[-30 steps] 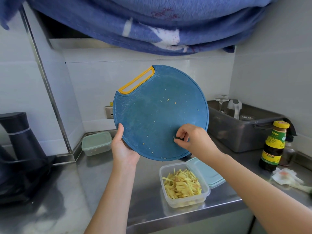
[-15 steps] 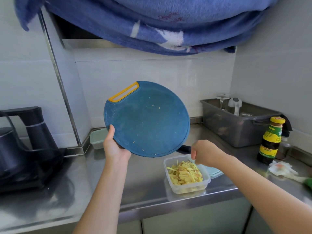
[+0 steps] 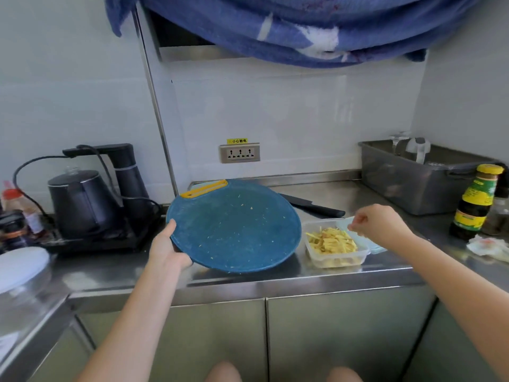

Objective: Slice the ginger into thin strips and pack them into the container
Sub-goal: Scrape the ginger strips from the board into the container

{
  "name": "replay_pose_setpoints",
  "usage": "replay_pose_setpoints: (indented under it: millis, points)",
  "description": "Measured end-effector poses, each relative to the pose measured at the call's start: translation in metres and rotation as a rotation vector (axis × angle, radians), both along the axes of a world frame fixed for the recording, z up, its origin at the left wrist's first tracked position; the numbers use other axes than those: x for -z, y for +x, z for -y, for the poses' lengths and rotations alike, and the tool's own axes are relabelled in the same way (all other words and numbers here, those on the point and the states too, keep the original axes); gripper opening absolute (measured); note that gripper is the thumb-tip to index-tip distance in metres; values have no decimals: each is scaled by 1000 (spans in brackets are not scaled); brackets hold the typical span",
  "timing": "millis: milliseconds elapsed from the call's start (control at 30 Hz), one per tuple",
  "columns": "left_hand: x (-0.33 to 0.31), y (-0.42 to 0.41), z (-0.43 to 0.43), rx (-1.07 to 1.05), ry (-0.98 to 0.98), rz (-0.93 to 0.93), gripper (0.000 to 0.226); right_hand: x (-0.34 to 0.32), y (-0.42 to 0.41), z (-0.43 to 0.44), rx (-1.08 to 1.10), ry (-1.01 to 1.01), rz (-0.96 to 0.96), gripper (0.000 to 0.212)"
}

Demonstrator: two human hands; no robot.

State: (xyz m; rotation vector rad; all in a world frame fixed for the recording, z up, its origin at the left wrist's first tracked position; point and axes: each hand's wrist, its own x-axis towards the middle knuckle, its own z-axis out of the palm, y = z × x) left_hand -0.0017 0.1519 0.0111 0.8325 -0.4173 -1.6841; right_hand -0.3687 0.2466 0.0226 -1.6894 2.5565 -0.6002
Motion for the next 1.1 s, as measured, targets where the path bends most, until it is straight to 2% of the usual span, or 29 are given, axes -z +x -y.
replay_pose_setpoints:
  millis: [167, 267, 433, 567, 733, 867, 933, 1100]
  points:
    - [17, 35, -4, 9, 69, 54, 19, 8, -27, -9, 76, -98, -10, 20]
    - [21, 43, -4, 32, 100, 90, 19, 21, -43, -7, 100, -20, -35, 22]
    - [29, 38, 1, 57, 148, 160, 22, 49, -57, -12, 22, 227, -132, 44]
    - [38, 24, 8, 38, 183, 250, 17, 65, -56, -21, -30, 257, -148, 53]
    - [51, 7, 23, -75, 159, 518, 26, 74, -63, -28, -23, 207, -168, 41]
    - [51, -6, 30, -159, 42, 851, 41, 74, -58, -41, -86, 249, -233, 56]
    - [50, -14, 31, -125, -19, 974, 44, 74, -56, -45, -111, 241, -307, 55]
    - [50, -36, 25, 20, -35, 1104, 51, 75, -53, -49, -151, 195, -422, 51]
